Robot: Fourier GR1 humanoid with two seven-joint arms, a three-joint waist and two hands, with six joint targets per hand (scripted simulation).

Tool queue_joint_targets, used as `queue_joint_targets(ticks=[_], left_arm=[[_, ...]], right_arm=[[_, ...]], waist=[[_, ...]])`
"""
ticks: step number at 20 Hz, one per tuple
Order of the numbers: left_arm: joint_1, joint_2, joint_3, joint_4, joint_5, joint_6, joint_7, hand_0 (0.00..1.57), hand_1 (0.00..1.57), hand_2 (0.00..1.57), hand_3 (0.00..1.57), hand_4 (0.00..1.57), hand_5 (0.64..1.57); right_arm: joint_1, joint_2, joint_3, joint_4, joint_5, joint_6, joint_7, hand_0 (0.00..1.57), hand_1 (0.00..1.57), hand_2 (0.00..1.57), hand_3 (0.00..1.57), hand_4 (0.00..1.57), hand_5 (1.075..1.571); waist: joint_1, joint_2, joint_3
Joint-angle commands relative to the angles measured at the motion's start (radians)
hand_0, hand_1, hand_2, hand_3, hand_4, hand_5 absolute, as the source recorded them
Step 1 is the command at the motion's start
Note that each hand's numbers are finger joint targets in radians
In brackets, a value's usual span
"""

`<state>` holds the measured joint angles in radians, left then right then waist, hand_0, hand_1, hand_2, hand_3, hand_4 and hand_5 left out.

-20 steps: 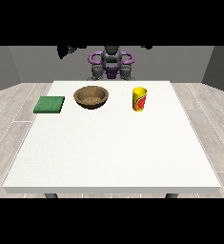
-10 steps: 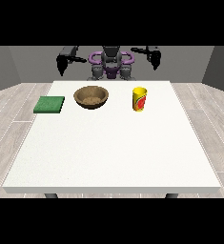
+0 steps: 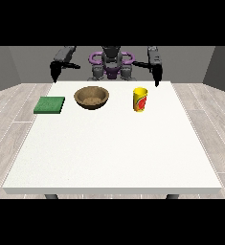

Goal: Pick the cup and pour the ball into the bowl, then pick the bowl and place it on the pad

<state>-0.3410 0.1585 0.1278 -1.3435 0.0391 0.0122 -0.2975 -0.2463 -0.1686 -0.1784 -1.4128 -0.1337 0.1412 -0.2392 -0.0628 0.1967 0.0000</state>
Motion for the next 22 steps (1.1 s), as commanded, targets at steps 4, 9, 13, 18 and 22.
queue_joint_targets(ticks=[4,9,13,18,22], left_arm=[[-0.038,-0.008,0.040,0.235,-0.033,0.021,-0.221,0.00,0.00,0.00,0.00,0.00,1.246],[-0.153,-0.043,0.051,0.335,-0.044,0.088,-0.251,0.00,0.00,0.00,0.00,0.00,1.278],[-0.118,-0.037,0.080,0.438,-0.031,0.060,-0.416,0.00,0.00,0.00,0.00,0.00,1.267],[-0.180,-0.011,0.090,0.543,-0.038,0.069,-0.409,0.00,0.00,0.00,0.00,0.00,1.219],[-0.184,0.051,0.071,0.560,-0.189,0.292,-0.449,1.29,1.29,1.57,1.57,0.79,1.524]], right_arm=[[-0.017,-0.050,-0.045,0.065,-0.041,0.066,-0.055,0.00,0.00,0.00,0.00,0.00,1.563],[-0.105,-0.071,-0.070,0.143,-0.056,0.079,-0.095,0.00,0.00,0.00,0.00,0.00,1.562],[-0.078,-0.136,-0.118,0.156,-0.110,0.165,-0.117,0.00,0.00,0.00,0.00,0.00,1.558],[-0.050,-0.125,-0.101,0.241,-0.059,0.159,-0.191,0.00,0.00,0.00,0.00,0.00,1.559],[-0.112,-0.116,-0.089,0.185,-0.083,0.147,-0.130,0.00,0.00,0.00,0.00,0.00,1.562]], waist=[[-0.036,0.031,-0.0003],[-0.041,0.096,-0.0003],[-0.067,0.120,-0.0005],[-0.043,0.077,-0.0001],[-0.095,0.127,0.0005]])
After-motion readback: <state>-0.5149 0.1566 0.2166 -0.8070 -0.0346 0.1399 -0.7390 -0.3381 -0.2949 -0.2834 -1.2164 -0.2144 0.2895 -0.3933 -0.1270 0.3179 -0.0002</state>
